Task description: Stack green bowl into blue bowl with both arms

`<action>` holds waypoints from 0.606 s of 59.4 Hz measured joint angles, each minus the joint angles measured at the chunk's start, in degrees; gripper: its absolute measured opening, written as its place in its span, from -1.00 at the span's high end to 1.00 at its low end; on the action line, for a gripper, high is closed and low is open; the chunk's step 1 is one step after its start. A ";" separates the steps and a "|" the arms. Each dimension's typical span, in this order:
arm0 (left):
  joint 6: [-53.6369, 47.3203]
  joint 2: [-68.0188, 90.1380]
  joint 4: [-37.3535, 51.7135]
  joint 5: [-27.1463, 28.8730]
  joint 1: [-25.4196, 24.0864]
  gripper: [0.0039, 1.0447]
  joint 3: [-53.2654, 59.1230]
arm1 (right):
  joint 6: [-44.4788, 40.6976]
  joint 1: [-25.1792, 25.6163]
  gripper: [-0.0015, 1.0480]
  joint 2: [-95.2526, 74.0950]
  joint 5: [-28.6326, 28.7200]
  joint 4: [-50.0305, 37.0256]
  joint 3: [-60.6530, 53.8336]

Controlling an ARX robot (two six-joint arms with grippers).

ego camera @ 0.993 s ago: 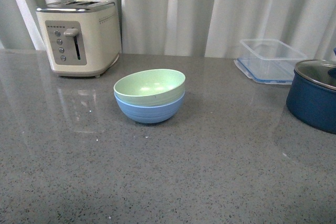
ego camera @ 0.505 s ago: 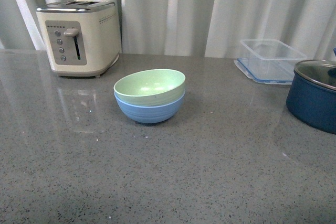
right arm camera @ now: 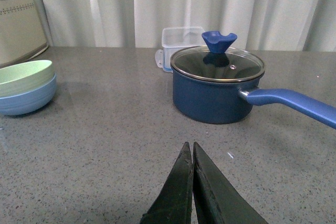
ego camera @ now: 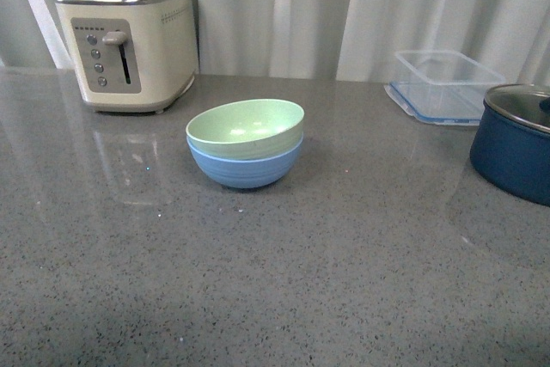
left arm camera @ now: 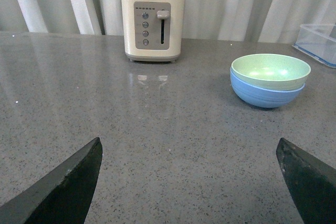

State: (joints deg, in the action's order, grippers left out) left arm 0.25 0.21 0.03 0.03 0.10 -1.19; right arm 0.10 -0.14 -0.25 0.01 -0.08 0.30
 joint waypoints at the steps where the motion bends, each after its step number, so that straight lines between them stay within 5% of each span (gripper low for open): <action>1: 0.00 -0.02 0.00 -0.02 0.00 -0.88 0.00 | 0.00 0.00 0.93 0.00 -0.02 0.02 0.00; 32: 0.00 -0.02 0.00 0.00 0.00 -0.88 0.00 | 0.02 0.00 -0.78 0.00 -0.02 0.04 0.00; 36: 0.00 -0.02 0.00 -0.02 0.00 -0.88 0.00 | 0.07 0.00 -0.83 0.00 -0.02 0.04 0.00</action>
State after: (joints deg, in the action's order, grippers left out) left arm 0.25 0.19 0.03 0.01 0.10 -1.19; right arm 0.16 -0.14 -0.25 -0.01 -0.03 0.30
